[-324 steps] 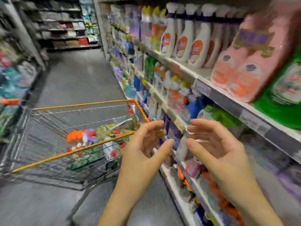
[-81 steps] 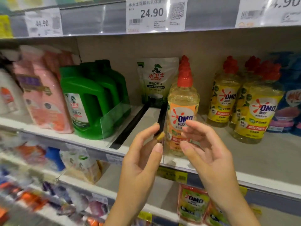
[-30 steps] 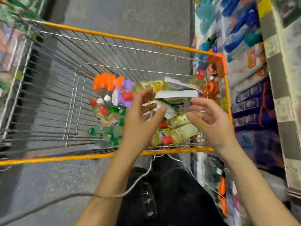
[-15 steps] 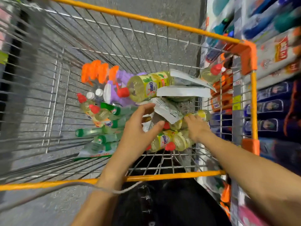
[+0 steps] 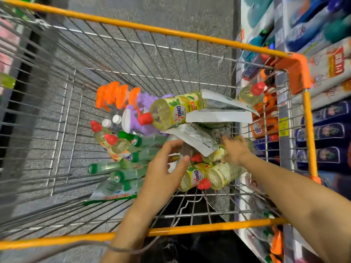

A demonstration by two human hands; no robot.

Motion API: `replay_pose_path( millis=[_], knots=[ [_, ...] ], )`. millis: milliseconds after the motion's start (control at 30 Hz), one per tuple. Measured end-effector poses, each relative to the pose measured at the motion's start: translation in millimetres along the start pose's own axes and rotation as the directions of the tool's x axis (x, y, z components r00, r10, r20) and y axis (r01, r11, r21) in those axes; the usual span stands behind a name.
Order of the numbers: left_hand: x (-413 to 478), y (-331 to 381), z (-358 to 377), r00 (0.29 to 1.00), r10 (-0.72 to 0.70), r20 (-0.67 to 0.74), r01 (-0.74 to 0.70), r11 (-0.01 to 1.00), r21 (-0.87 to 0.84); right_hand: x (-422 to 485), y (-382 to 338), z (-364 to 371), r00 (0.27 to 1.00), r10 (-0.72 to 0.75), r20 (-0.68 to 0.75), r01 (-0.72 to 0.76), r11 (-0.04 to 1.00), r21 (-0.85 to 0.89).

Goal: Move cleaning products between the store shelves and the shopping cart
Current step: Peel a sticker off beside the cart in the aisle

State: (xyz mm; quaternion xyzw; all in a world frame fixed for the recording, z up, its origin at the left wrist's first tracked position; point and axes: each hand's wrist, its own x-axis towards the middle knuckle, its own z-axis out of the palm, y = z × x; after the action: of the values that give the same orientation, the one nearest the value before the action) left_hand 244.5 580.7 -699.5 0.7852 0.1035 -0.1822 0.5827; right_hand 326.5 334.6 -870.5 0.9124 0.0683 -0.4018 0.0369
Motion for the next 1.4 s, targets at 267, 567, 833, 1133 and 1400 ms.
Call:
replay_pose_path(
  millis=[267, 567, 833, 1133, 1400],
  knots=[
    [1, 5, 4, 1.000, -0.015, 0.001, 0.015, 1.000, 0.006, -48, -13, -27, 0.998, -0.060, -0.011, 0.060, 0.997, 0.047],
    [-16, 44, -2, 0.988, -0.086, -0.124, 0.061, 0.979, -0.192, -167, -32, -77, 0.950, -0.180, -0.254, 0.310, 0.503, 0.807],
    [-52, 108, -16, 0.998, 0.066, -0.022, -0.070, 0.949, -0.307, -251, -88, -163, 0.849, -0.024, -0.527, 0.528, 0.028, 0.849],
    [-66, 136, -71, 0.989, 0.100, -0.109, -0.147, 0.731, -0.667, -301, -158, -196, 0.740, -0.071, -0.669, 0.671, 0.143, 0.728],
    [-82, 138, -105, 0.996, 0.005, -0.094, -0.067, 0.734, -0.676, -322, -186, -190, 0.845, -0.321, -0.427, 0.334, -0.306, 0.891]
  ],
)
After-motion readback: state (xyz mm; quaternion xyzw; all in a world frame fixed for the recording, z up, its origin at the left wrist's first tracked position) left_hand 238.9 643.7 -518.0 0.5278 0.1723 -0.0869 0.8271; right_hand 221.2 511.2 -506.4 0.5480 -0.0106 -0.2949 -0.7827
